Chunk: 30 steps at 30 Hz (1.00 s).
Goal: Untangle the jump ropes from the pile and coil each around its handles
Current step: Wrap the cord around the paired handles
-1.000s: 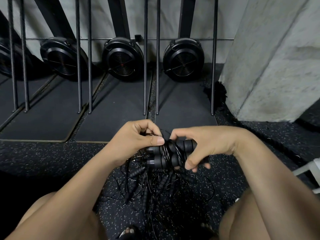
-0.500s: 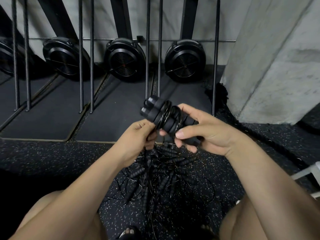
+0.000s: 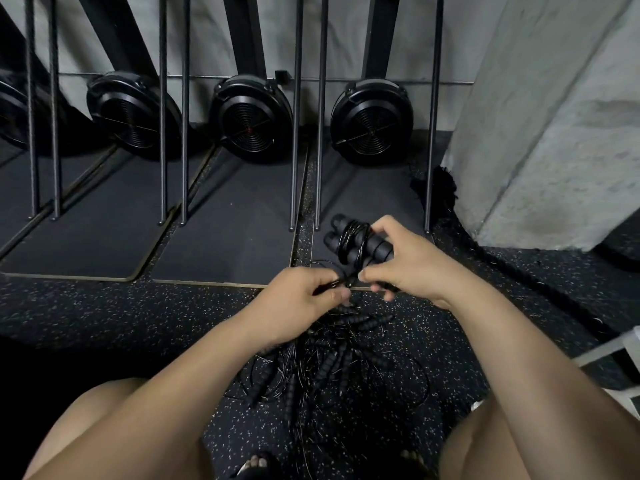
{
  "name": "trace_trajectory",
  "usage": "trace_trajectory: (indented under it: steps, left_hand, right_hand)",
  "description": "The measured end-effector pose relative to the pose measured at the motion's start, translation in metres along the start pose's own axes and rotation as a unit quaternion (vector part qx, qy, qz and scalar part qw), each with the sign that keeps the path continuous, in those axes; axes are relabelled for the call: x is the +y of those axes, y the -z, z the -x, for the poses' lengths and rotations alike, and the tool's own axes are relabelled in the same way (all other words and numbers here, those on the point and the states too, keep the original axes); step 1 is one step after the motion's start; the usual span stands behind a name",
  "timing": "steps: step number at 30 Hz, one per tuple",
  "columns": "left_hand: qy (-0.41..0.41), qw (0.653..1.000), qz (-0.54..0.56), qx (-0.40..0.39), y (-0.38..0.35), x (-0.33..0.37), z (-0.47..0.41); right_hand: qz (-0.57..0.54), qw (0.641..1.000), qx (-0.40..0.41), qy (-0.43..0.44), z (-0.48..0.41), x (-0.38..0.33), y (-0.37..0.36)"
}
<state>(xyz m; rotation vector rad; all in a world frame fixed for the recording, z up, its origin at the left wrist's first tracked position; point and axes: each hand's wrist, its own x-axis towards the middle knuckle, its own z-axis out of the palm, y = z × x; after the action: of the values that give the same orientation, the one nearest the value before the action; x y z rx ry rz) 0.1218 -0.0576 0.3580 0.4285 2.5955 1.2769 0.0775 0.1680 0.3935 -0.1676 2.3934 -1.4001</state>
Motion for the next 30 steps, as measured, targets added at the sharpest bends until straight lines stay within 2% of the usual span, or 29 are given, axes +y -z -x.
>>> trace_trajectory:
  steps: [4, 10, 15, 19, 25, 30]
  left_hand:
    - [-0.023, 0.999, 0.014, 0.042, 0.008, 0.002, 0.002]
    - [-0.036, 0.993, 0.084, 0.077, 0.020, 0.002, 0.000]
    - [-0.040, 0.977, 0.206, 0.046, 0.034, -0.008, -0.002]
    - [-0.004, 0.950, 0.309, 0.041, 0.032, -0.004, -0.004]
    - [0.034, 0.962, 0.260, 0.076, 0.017, -0.011, -0.010]
    - [0.017, 0.968, 0.245, 0.054, 0.006, -0.003, -0.009]
  right_hand:
    - [0.076, 0.992, -0.095, -0.027, 0.002, 0.006, -0.002]
    - [0.104, 0.958, -0.267, -0.027, 0.013, -0.005, -0.004]
    - [-0.020, 0.933, -0.360, 0.009, 0.027, -0.018, 0.006]
    - [-0.115, 0.933, -0.335, 0.058, 0.032, -0.024, 0.011]
    - [-0.254, 0.934, -0.232, 0.092, 0.024, -0.023, 0.011]
    - [-0.270, 0.951, -0.128, 0.083, 0.021, -0.025, 0.005]
